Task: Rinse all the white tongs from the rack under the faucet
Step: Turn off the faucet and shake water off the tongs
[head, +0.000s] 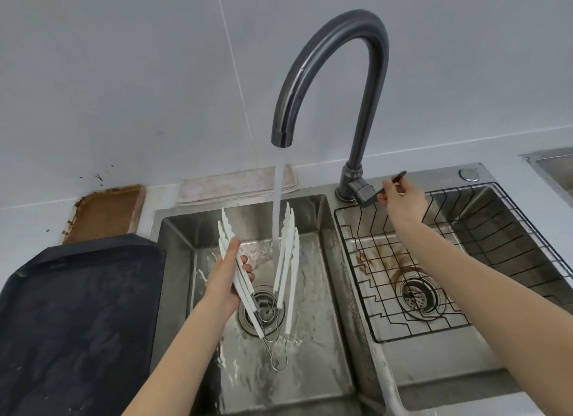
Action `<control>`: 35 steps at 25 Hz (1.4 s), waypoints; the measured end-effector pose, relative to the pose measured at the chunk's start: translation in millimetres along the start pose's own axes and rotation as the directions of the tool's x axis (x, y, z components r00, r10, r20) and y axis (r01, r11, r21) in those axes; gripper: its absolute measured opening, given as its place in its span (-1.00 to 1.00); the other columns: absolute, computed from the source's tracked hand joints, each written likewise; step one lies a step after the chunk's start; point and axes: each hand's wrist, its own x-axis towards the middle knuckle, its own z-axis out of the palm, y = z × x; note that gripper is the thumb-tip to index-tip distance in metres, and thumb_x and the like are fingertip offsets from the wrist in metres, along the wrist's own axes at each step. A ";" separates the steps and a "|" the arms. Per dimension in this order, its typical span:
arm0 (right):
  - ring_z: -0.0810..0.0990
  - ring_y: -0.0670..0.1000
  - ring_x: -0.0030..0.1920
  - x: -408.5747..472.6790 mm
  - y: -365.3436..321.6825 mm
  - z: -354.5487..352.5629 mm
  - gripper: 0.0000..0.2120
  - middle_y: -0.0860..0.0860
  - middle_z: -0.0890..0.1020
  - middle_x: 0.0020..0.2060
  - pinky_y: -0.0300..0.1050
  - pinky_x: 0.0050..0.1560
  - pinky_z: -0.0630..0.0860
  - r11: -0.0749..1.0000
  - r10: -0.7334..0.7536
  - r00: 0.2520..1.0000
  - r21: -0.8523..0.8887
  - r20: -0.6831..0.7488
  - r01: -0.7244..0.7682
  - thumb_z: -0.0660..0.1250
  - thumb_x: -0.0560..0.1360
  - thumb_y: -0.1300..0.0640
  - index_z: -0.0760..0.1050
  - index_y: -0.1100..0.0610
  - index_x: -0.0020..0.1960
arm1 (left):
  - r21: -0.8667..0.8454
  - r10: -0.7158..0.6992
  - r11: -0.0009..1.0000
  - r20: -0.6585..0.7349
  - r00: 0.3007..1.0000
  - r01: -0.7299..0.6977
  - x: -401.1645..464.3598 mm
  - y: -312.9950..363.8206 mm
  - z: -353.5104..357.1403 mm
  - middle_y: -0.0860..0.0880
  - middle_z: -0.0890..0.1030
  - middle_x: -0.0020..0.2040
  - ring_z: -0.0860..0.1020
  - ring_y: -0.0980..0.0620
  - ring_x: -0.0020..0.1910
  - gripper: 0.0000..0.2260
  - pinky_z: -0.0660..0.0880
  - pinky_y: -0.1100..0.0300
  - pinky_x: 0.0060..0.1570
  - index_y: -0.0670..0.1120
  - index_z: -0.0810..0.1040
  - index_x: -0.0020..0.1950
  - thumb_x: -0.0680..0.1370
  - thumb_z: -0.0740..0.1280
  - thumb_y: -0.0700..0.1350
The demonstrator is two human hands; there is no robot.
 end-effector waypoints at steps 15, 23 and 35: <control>0.59 -0.02 -0.06 -104.8 1.7 24.5 -0.48 0.04 0.58 0.00 -0.13 -0.01 0.58 0.940 0.276 0.892 0.091 0.358 -0.328 0.21 0.55 0.06 0.19 0.16 0.45 | -0.086 0.013 0.996 0.011 1.000 -0.012 -6.5 1.2 2.2 0.07 0.41 -0.55 0.37 0.18 -0.68 -0.86 0.36 0.40 -0.64 -0.03 0.46 -0.12 0.51 0.30 0.03; 0.59 -0.06 -0.29 -167.1 -3.5 61.0 -0.78 0.01 0.56 -0.30 -0.20 -0.30 0.53 0.898 0.345 0.589 -0.076 0.731 -0.433 0.32 0.51 0.13 0.43 0.19 0.10 | 0.011 0.123 0.992 0.115 0.986 -0.125 -21.8 8.2 -2.3 0.03 0.38 -0.42 0.41 0.17 -0.60 -0.81 0.44 0.32 -0.57 -0.04 0.47 0.00 0.51 0.29 0.06; 0.50 -0.09 -0.18 -186.8 -4.9 37.2 -0.84 -0.01 0.52 -0.20 -0.29 -0.17 0.41 0.987 -0.028 0.782 0.143 0.623 -0.078 0.29 0.48 0.25 0.43 0.10 0.05 | 0.170 0.272 0.917 0.400 0.875 -0.362 -62.6 5.0 -20.1 0.03 0.60 -0.28 0.58 0.04 -0.17 -0.91 0.52 0.13 -0.07 -0.04 0.49 -0.12 0.47 0.35 -0.22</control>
